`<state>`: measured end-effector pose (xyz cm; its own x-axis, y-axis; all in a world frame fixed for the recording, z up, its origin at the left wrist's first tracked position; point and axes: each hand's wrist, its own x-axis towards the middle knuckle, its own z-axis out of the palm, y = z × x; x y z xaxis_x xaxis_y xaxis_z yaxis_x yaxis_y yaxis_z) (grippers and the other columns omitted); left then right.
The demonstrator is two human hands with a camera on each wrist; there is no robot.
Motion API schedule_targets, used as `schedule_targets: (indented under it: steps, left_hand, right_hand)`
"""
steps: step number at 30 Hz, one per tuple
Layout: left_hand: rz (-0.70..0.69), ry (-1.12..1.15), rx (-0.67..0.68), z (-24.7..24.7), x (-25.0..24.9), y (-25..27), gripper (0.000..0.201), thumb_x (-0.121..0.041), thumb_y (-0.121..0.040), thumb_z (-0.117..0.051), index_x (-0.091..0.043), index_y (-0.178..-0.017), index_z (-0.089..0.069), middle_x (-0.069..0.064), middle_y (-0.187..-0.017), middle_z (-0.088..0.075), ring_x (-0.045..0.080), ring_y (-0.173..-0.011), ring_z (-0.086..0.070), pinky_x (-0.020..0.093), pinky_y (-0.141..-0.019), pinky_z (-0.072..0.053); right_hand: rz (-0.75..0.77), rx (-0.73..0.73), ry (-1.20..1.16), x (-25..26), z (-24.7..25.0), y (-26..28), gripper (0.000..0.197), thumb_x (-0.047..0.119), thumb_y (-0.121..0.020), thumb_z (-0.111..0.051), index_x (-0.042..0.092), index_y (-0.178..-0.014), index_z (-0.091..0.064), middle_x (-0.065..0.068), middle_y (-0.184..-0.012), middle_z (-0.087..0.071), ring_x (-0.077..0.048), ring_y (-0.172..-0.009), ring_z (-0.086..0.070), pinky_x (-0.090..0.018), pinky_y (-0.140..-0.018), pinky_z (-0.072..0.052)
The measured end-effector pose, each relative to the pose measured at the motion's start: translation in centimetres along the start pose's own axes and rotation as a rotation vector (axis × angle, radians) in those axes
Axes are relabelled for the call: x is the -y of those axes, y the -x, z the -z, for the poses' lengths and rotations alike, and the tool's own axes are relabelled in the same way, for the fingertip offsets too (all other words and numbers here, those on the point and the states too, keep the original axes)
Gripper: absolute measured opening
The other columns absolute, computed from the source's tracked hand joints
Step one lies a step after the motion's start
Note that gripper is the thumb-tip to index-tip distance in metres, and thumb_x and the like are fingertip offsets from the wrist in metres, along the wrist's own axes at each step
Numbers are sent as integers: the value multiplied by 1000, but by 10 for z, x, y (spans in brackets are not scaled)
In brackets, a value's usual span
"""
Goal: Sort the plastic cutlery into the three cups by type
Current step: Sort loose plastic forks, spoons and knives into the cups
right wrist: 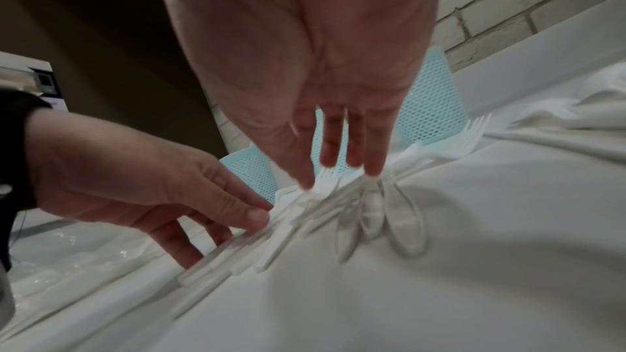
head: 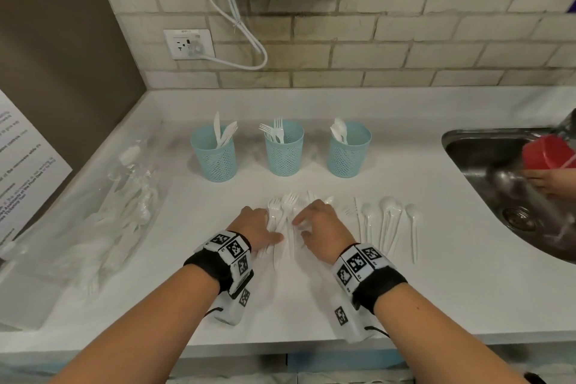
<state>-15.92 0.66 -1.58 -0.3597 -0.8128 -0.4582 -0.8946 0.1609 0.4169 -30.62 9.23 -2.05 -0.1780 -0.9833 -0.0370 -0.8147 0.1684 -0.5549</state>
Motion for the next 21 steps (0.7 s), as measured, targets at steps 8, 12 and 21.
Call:
schedule_targets:
  steps: [8, 12, 21]
  left_hand:
    - [50, -7, 20, -2, -14, 7, 89, -66, -74, -59, -16, -143, -35, 12, -145, -29, 29, -130, -42, 36, -104, -38]
    - [28, -45, 26, -9, -22, 5, 111, -82, -47, -64, -30, -142, -35, 12, -138, -35, 29, -128, -39, 39, -105, -38]
    - [32, -194, -80, -24, -36, 7, 121, -80, -39, -70, -13, -133, -35, 6, -127, -33, 25, -124, -32, 41, -98, -42]
  right_hand:
    - [-347, 32, 22, -30, 18, -7, 38, 3, -88, -45, 7, -125, -52, -15, -128, -41, -30, -114, -52, -32, -97, -44]
    - [-281, 63, 53, -21, 12, -14, 33, 8, -90, -51, 10, -121, -61, -13, -128, -43, -28, -115, -53, -32, -100, -44]
    - [-117, 183, -78, 1, 9, -20, 40, -5, -85, -46, 5, -120, -63, -10, -126, -62, -23, -119, -56, -24, -102, -41]
